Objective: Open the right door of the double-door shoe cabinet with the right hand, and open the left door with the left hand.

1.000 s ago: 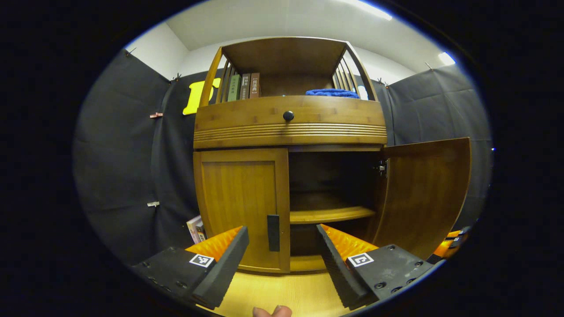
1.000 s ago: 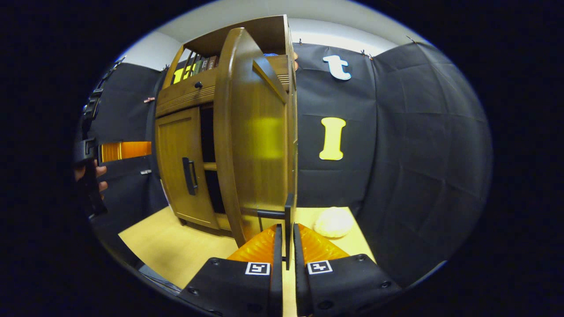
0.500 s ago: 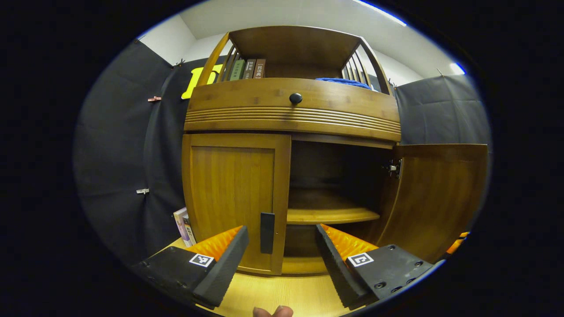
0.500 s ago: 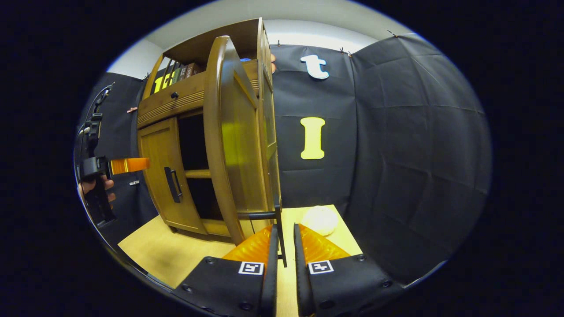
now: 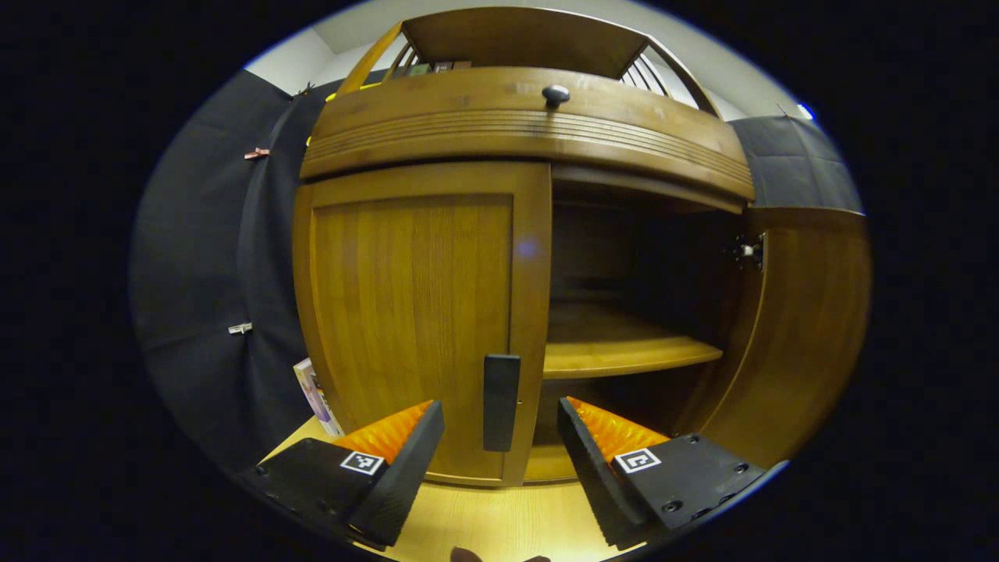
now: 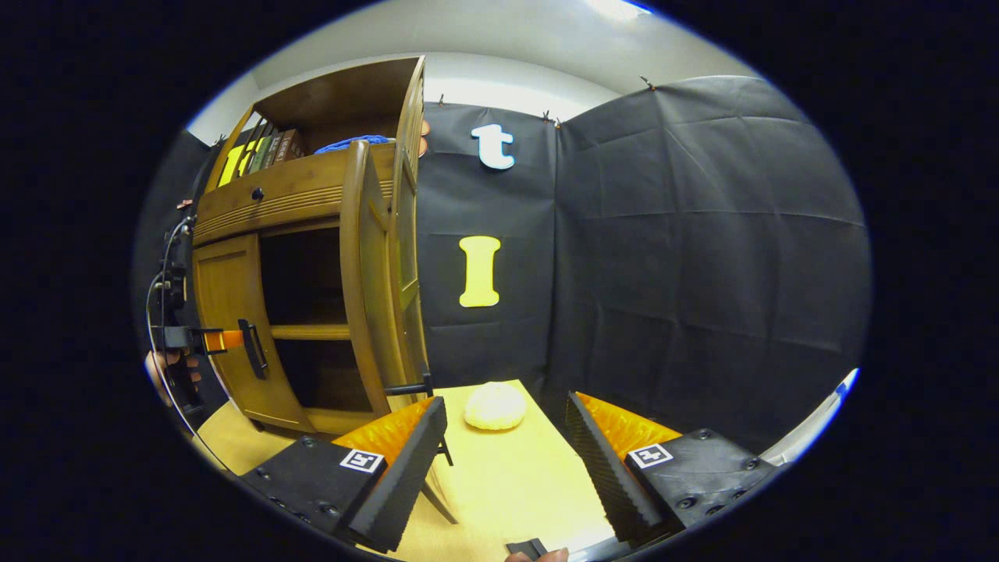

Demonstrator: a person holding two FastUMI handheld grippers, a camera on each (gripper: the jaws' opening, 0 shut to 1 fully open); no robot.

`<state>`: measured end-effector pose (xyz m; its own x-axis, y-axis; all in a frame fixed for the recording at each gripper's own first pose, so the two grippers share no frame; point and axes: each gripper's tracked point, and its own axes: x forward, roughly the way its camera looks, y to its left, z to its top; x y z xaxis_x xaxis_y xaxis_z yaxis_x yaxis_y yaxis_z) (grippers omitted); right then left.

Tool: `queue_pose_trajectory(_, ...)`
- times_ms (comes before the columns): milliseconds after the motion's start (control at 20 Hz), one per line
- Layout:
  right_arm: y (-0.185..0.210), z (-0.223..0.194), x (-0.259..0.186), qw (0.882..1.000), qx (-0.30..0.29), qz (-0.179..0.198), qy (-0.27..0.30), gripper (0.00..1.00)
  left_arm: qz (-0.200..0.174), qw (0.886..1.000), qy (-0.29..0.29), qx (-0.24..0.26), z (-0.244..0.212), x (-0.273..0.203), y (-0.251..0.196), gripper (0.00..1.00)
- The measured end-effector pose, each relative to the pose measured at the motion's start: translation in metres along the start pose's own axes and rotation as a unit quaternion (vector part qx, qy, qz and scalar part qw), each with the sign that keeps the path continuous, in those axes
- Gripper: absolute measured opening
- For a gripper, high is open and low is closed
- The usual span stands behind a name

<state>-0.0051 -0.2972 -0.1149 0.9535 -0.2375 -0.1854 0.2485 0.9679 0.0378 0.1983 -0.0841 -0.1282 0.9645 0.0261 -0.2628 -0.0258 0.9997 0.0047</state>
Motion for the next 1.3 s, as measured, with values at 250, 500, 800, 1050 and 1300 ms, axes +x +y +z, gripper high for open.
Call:
queue_pose_trajectory(250,-0.01,-0.001,-0.02,0.999,-0.008,-0.032,0.005,0.98,-0.009,1.0,0.008,0.018,-0.01,0.037,0.001,0.74)
queue_pose_trajectory(500,-0.026,-0.001,-0.046,0.998,-0.014,-0.061,0.003,0.98,-0.013,1.0,0.019,0.018,-0.018,0.07,-0.006,0.64)
queue_pose_trajectory(800,-0.033,0.003,-0.067,0.997,-0.015,-0.078,0.005,0.98,-0.021,0.999,0.024,0.02,-0.023,0.071,-0.002,0.36)
queue_pose_trajectory(1050,-0.01,0.02,-0.072,0.998,-0.02,-0.061,-0.01,0.98,-0.02,0.999,0.036,0.015,-0.026,0.055,0.003,0.3)
queue_pose_trajectory(1300,0.034,0.031,-0.066,0.999,-0.03,-0.021,-0.019,0.98,-0.031,0.999,0.038,0.02,-0.04,-0.004,0.021,0.3)
